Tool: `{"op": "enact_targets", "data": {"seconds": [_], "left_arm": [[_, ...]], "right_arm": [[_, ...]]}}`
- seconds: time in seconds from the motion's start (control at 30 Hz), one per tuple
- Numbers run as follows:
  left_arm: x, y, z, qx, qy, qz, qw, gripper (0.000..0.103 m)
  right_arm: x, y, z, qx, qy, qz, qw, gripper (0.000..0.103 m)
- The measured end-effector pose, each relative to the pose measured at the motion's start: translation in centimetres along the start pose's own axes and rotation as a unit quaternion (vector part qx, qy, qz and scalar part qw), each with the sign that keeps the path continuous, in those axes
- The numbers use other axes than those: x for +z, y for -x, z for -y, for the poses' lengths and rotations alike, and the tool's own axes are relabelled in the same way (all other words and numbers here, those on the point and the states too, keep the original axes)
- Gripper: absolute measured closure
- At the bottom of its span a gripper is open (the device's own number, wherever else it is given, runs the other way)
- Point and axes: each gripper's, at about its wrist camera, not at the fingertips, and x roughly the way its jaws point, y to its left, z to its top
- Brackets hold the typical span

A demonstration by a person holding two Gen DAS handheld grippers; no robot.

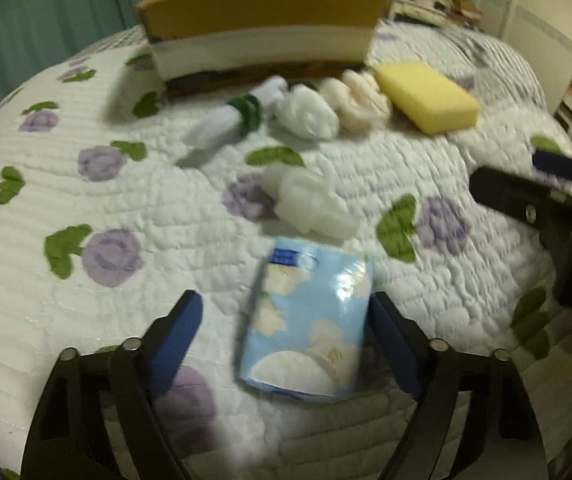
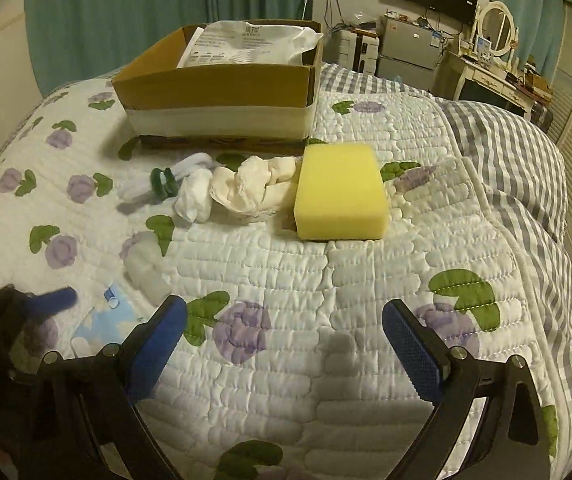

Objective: Organize soft objects
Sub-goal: 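Grasp the blue tissue pack with the left tool while the right tool grasps a white rolled cloth, then carry the tissue pack and rolled cloth into the box and open both tools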

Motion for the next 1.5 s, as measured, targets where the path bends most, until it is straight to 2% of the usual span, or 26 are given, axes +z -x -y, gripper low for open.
{"op": "enact_targets", "data": {"seconds": [0.03, 0.1, 0.3, 0.4, 0.47, 0.57, 0.67, 0.73, 0.77, 0.87, 0.97, 1.07, 1.17, 1.3, 1.5], "left_arm": [[-0.2, -0.3, 0.4, -0.007, -0.010, -0.008, 0.9999, 0.039], [-0.3, -0.3, 0.9, -0.022, -0.022, -0.017, 0.9994, 0.049], [0.9, 4.6, -1.8, -0.039, 0.022, 0.025, 0.9987, 0.051], [2.3, 8.1, -3.8, -0.019, 0.021, 0.061, 0.9977, 0.051], [3.3, 9.0, -4.9, -0.007, 0.021, 0.065, 0.9976, 0.051], [5.3, 8.3, -7.2, 0.024, 0.014, 0.072, 0.9970, 0.051], [5.8, 6.4, -9.0, 0.032, 0.027, 0.061, 0.9972, 0.051], [5.4, 5.3, -10.0, 0.031, 0.041, 0.050, 0.9974, 0.051], [5.3, 4.6, -10.2, 0.026, 0.047, 0.046, 0.9975, 0.051], [4.9, 3.5, -10.7, 0.013, 0.055, 0.038, 0.9977, 0.051], [4.7, 3.3, -10.7, 0.006, 0.051, 0.039, 0.9979, 0.051], [4.6, 2.9, -10.4, 0.004, 0.044, 0.035, 0.9984, 0.051], [4.6, 3.0, -10.5, 0.002, 0.045, 0.037, 0.9983, 0.051], [4.5, 3.4, -10.4, 0.003, 0.047, 0.040, 0.9981, 0.051], [4.5, 5.8, -8.8, -0.006, 0.035, 0.051, 0.9981, 0.051]], "right_arm": [[0.0, 0.0, -0.1, -0.002, 0.001, 0.001, 1.000, 0.004], [-0.1, 0.2, -0.2, -0.007, 0.004, 0.004, 1.000, 0.004], [0.5, 1.4, 0.0, 0.005, 0.001, 0.013, 1.000, 0.004], [1.8, 2.4, -0.9, -0.001, 0.017, 0.020, 1.000, 0.004], [2.8, 2.8, -2.1, 0.006, 0.036, 0.025, 0.999, 0.004], [3.8, 2.3, -4.2, 0.021, 0.060, 0.022, 0.998, 0.004], [4.0, 0.2, -6.8, 0.030, 0.086, 0.007, 0.996, 0.005], [3.8, -1.9, -8.1, 0.039, 0.094, -0.013, 0.995, 0.022], [3.7, -2.8, -8.5, 0.044, 0.094, -0.024, 0.994, 0.026], [3.3, -5.5, -9.6, 0.061, 0.097, -0.054, 0.992, 0.030], [3.1, -6.9, -10.1, 0.062, 0.102, -0.064, 0.991, 0.034], [3.0, -8.0, -10.3, 0.066, 0.101, -0.076, 0.990, 0.046], [2.9, -8.0, -10.4, 0.079, 0.099, -0.077, 0.989, 0.071], [3.0, -5.9, -10.3, 0.079, 0.095, -0.056, 0.991, 0.073], [4.2, -0.4, -8.1, 0.078, 0.080, -0.018, 0.994, 0.074]]}}
